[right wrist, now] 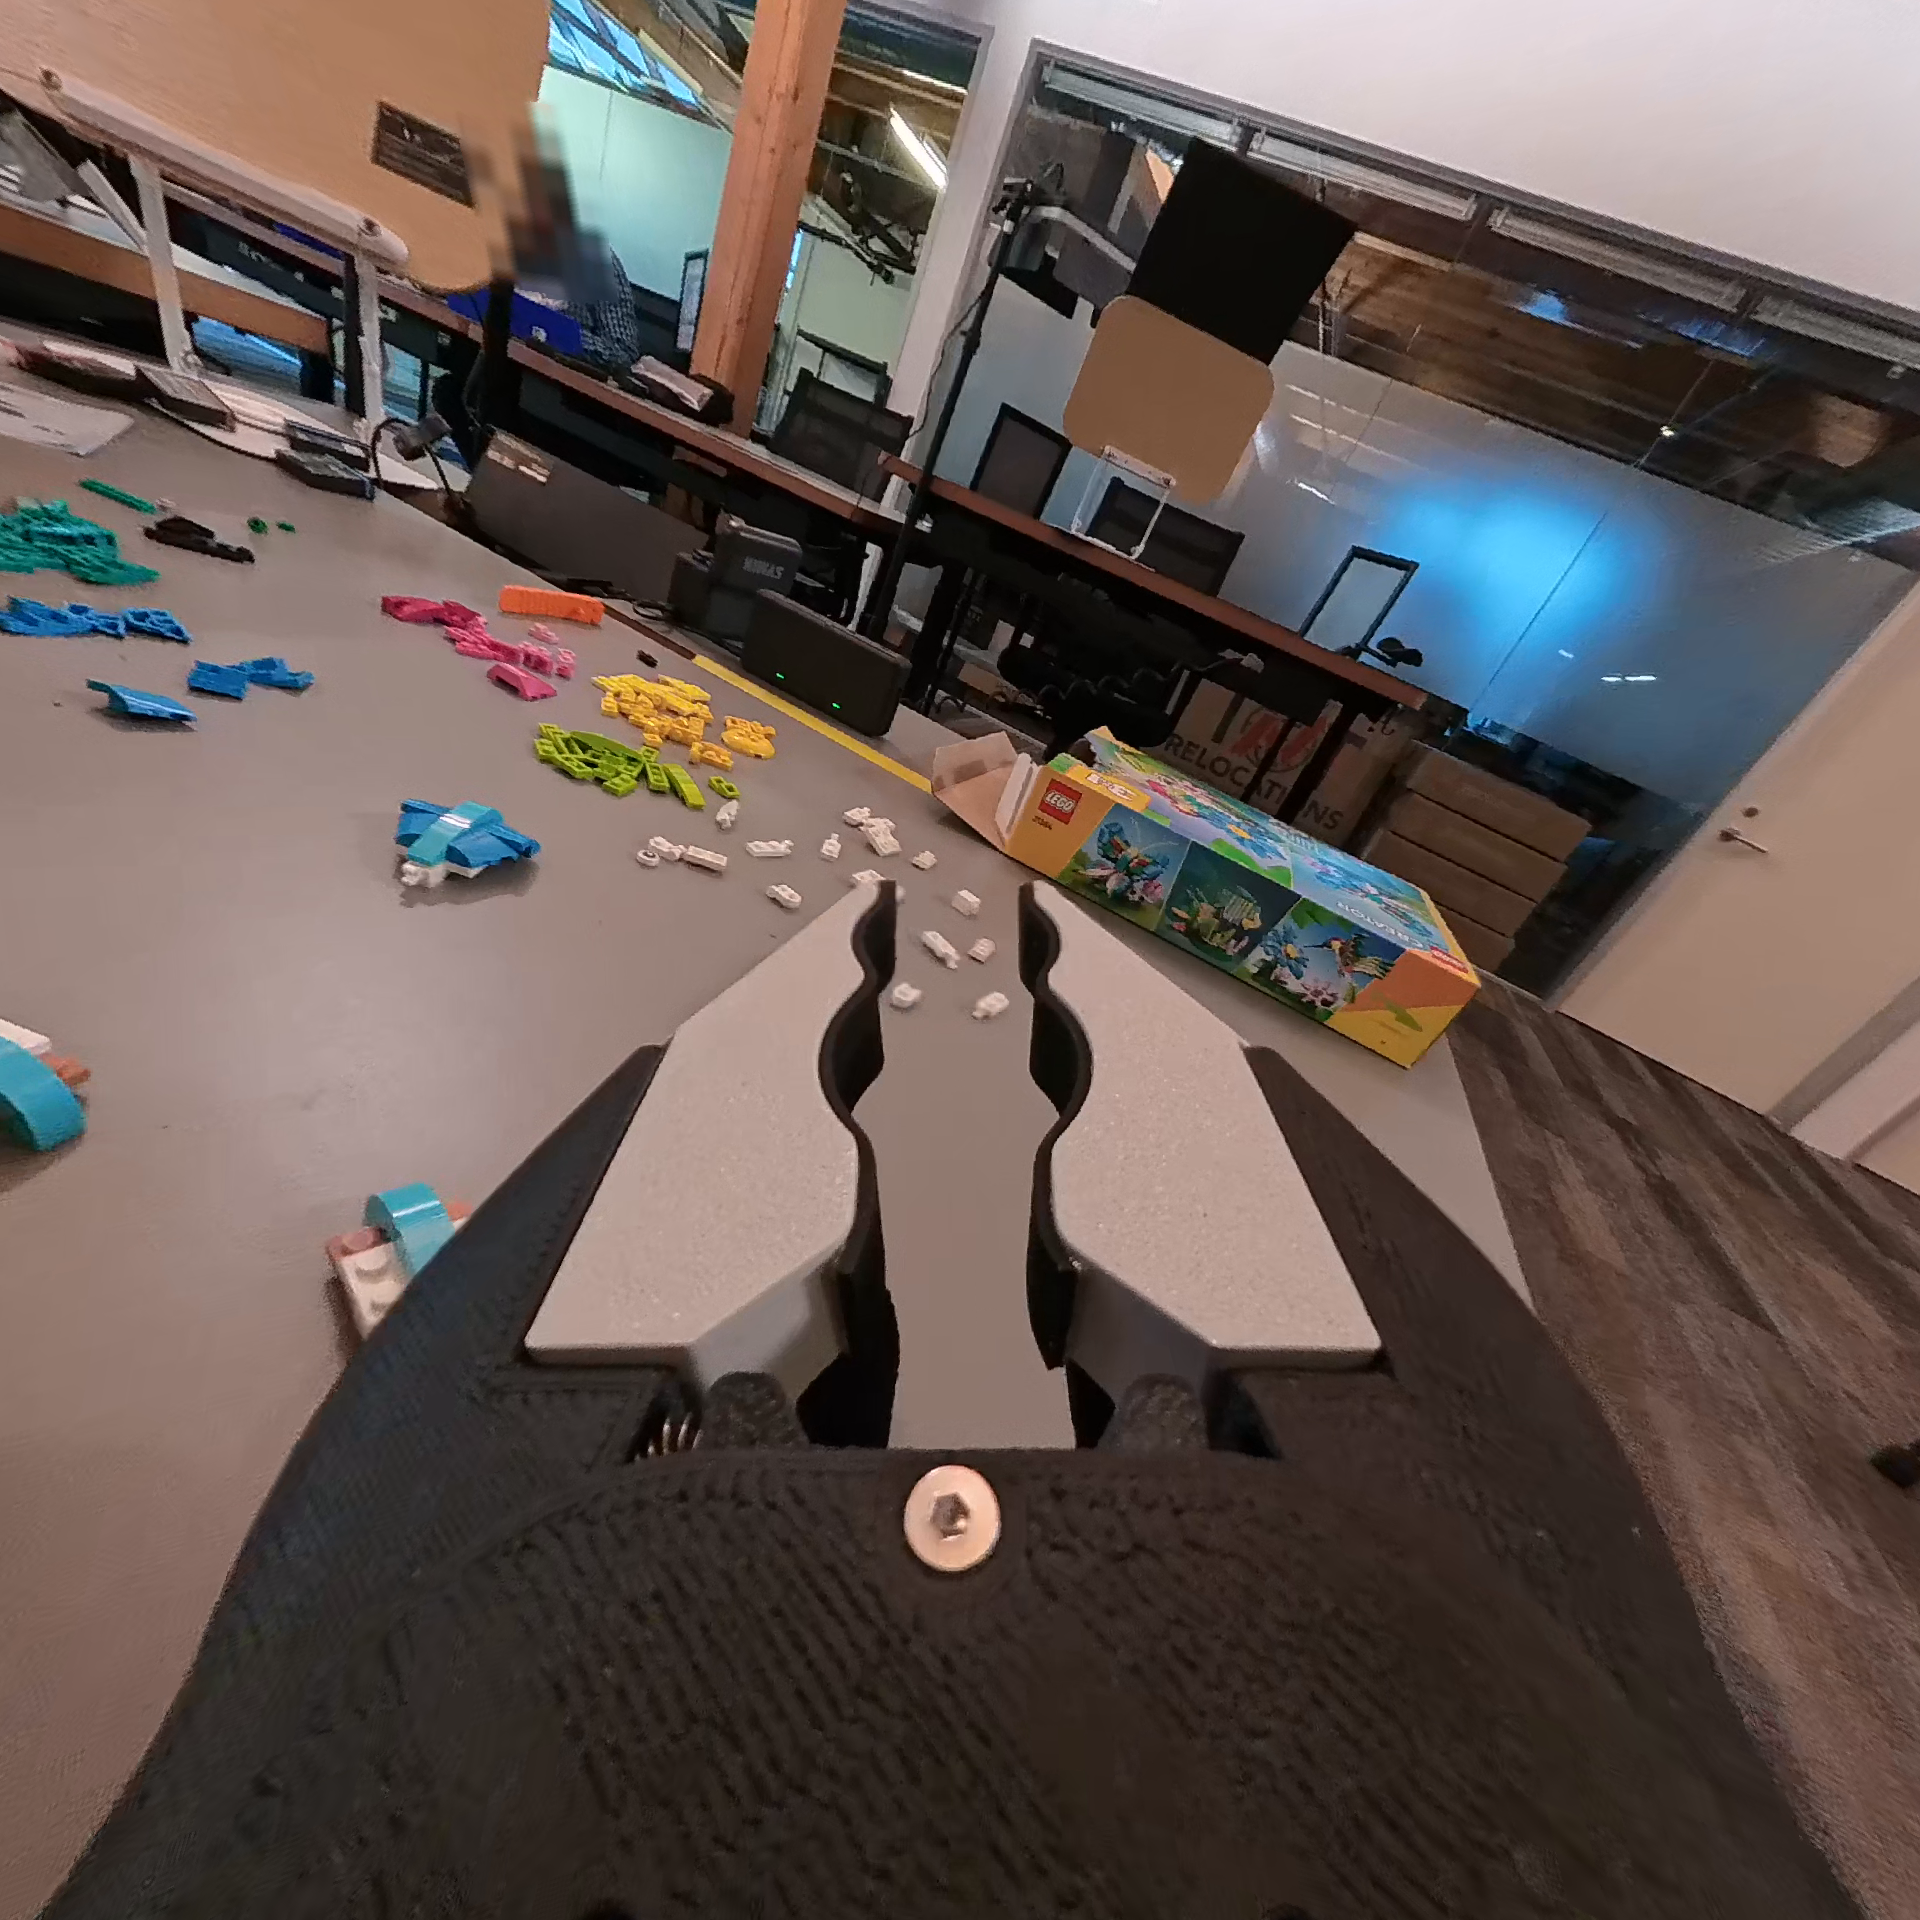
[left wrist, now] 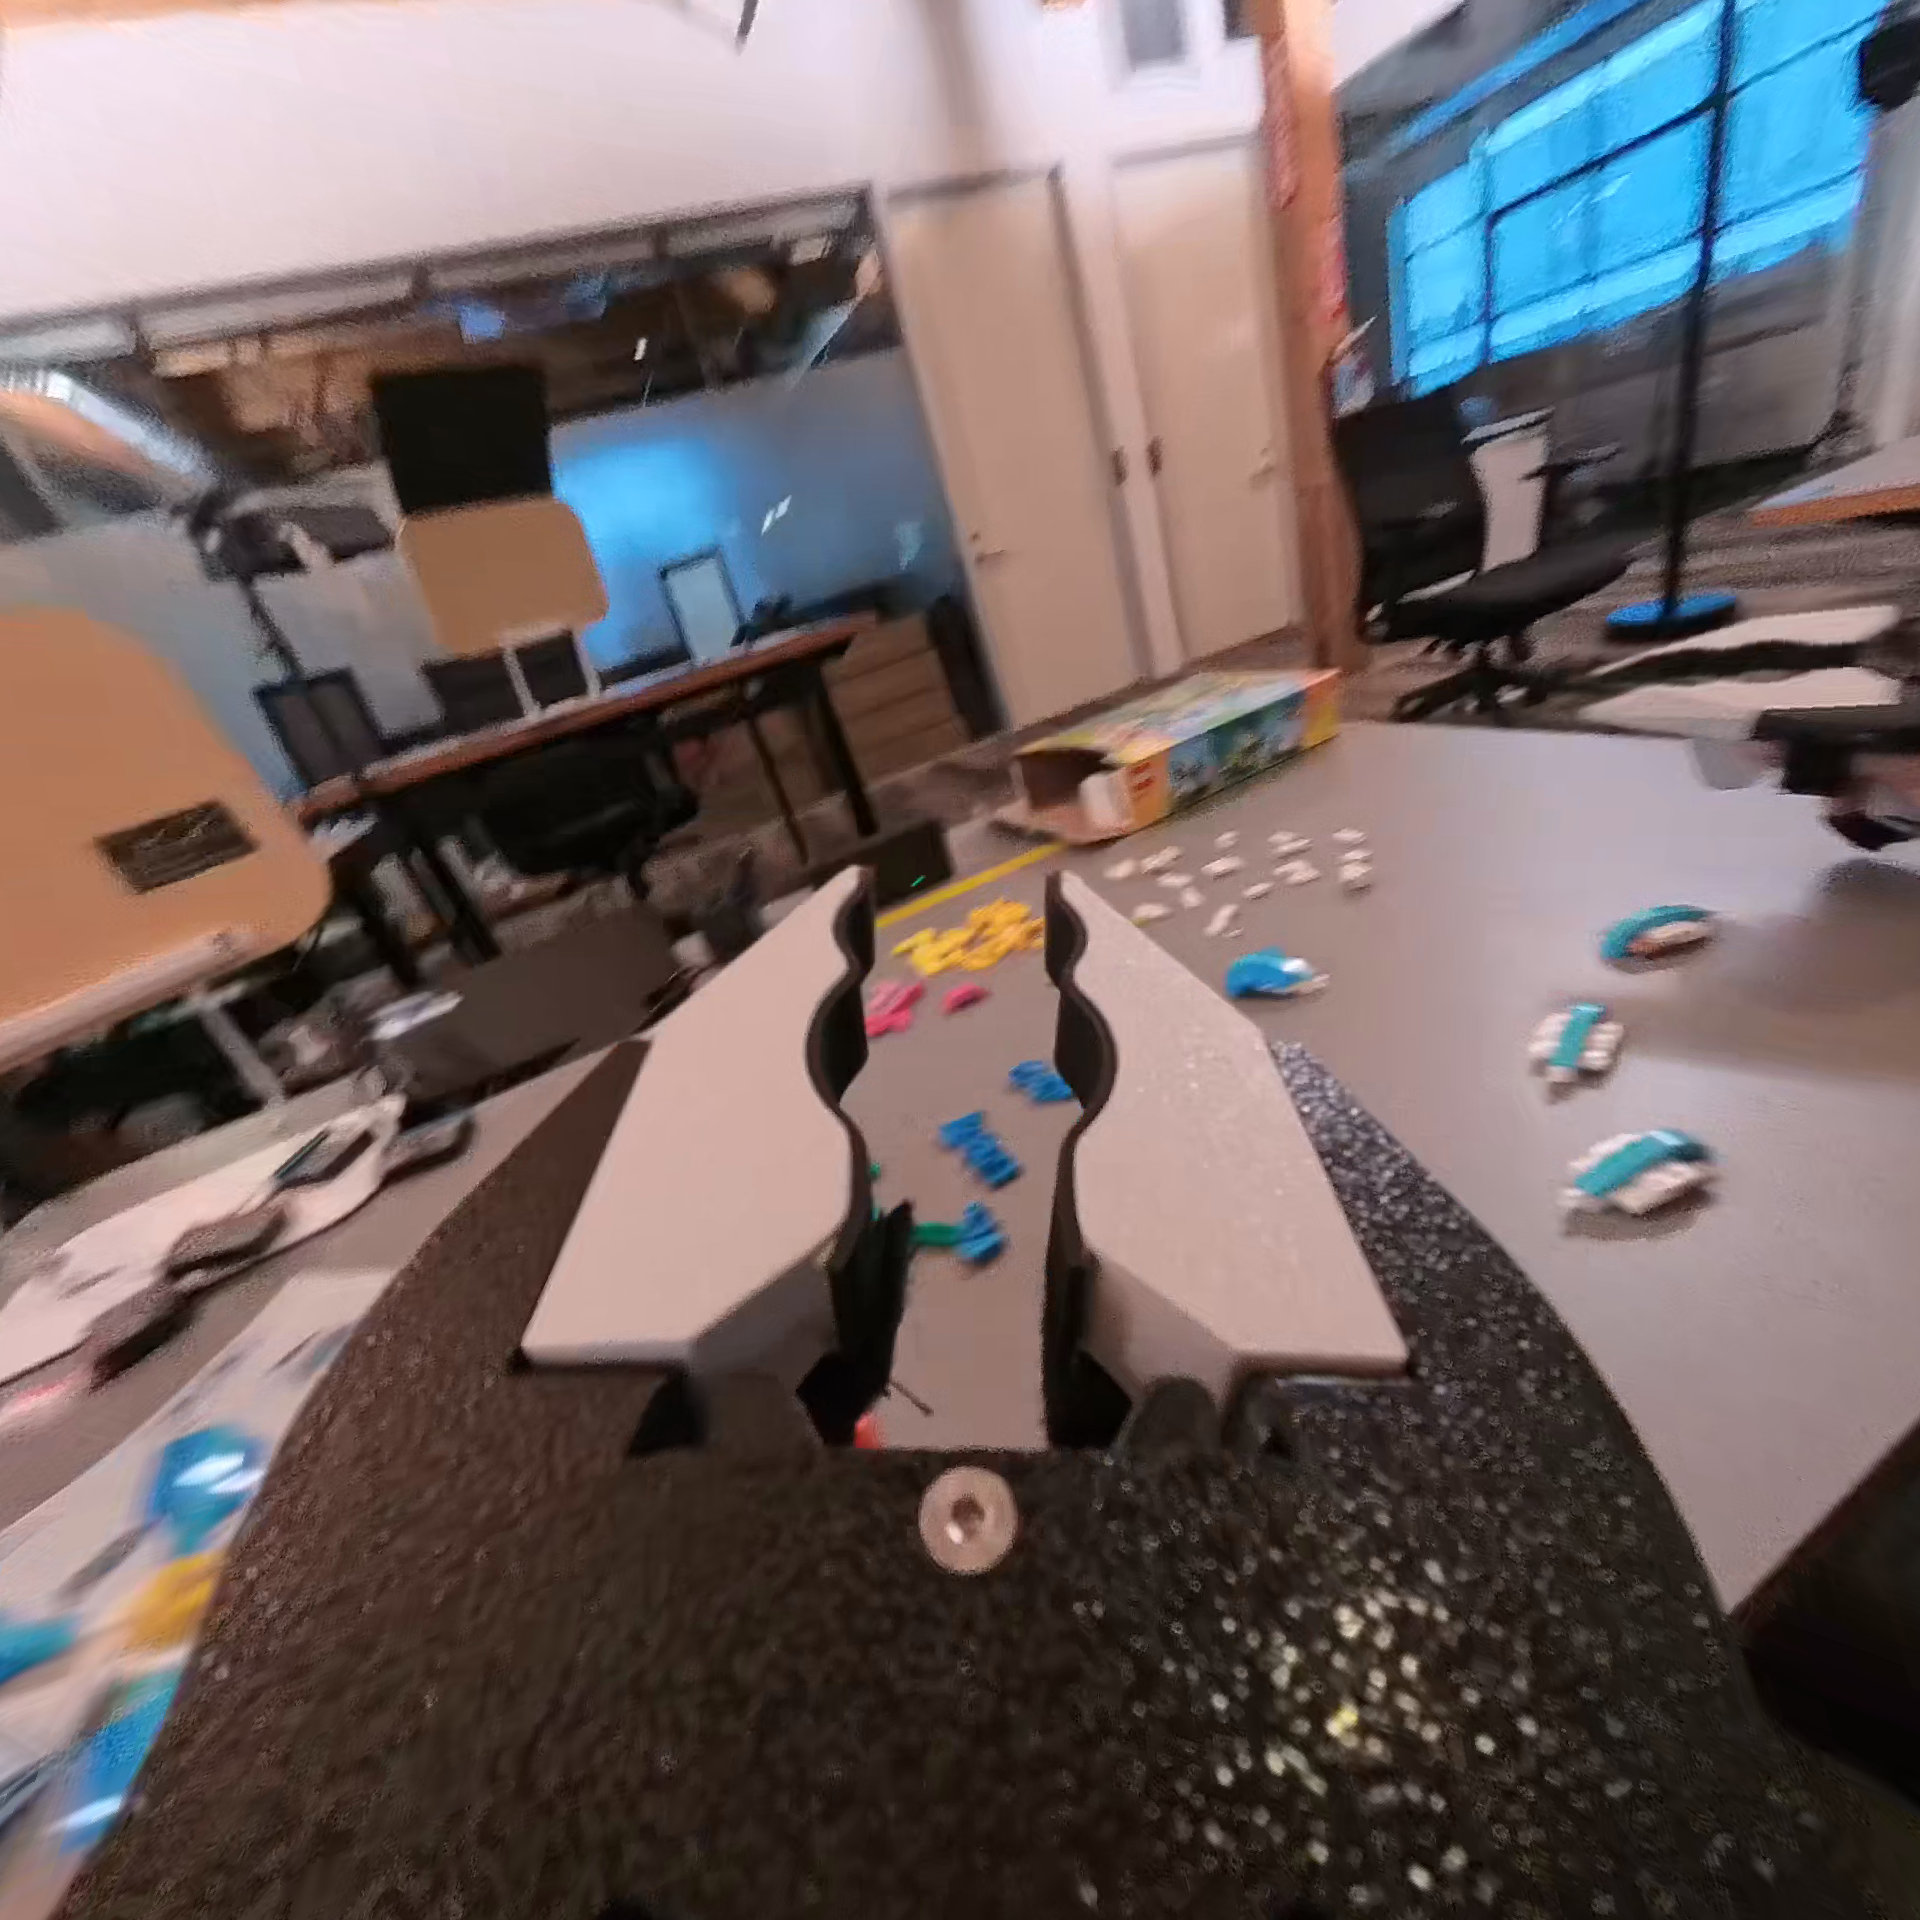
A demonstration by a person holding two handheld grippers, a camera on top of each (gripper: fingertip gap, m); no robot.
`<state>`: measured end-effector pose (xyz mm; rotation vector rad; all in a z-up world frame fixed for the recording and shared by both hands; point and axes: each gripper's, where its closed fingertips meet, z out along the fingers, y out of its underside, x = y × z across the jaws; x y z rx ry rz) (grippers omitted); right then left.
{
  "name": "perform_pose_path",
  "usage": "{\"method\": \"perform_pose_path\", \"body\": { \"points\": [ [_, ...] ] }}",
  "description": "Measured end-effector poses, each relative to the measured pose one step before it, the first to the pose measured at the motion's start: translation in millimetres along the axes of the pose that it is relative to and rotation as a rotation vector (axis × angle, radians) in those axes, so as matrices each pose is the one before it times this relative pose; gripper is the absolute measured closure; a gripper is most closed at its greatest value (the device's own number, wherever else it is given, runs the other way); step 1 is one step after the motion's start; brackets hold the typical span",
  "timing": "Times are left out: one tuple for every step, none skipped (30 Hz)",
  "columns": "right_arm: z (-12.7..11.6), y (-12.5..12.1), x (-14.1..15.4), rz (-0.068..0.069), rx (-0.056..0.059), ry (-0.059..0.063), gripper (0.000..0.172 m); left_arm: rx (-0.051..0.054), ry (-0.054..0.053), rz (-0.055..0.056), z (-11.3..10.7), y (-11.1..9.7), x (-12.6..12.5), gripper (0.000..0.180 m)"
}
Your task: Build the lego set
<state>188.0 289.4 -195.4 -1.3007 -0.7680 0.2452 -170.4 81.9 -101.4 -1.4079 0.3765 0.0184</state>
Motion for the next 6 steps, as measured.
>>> {"method": "perform_pose_path", "body": {
  "points": [
    [0.45, -0.57, -2.01, 0.0023, 0.0021, -0.0099, 0.149, -0.0471, -0.0155, -0.0191, -2.30, -3.05, -22.87, 0.151],
    [0.32, -0.15, -1.96, -0.0027, -0.0010, -0.0077, 0.149, -0.0418, 0.0041, -0.0176, -0.14, -2.40, -20.37, 0.152],
    [0.07, -0.37, -1.60, -0.0031, -0.0006, -0.0049, 0.149, -0.0488, 0.0001, -0.0145, 2.14, -0.31, -20.95, 0.150],
    [0.06, -0.73, -1.56, 0.0004, 0.0019, -0.0047, 0.149, -0.0617, -0.0029, -0.0094, 4.84, 2.79, -20.49, 0.149],
    [0.23, -0.64, -1.63, 0.0040, 0.0020, -0.0052, 0.149, -0.0733, 0.0119, -0.0006, 7.72, 5.43, -17.14, 0.147],
    [0.57, 0.11, -1.30, 0.0050, -0.0006, -0.0048, 0.149, -0.0817, 0.0239, 0.0096, 10.28, 7.56, -14.79, 0.146]
  ]
}}
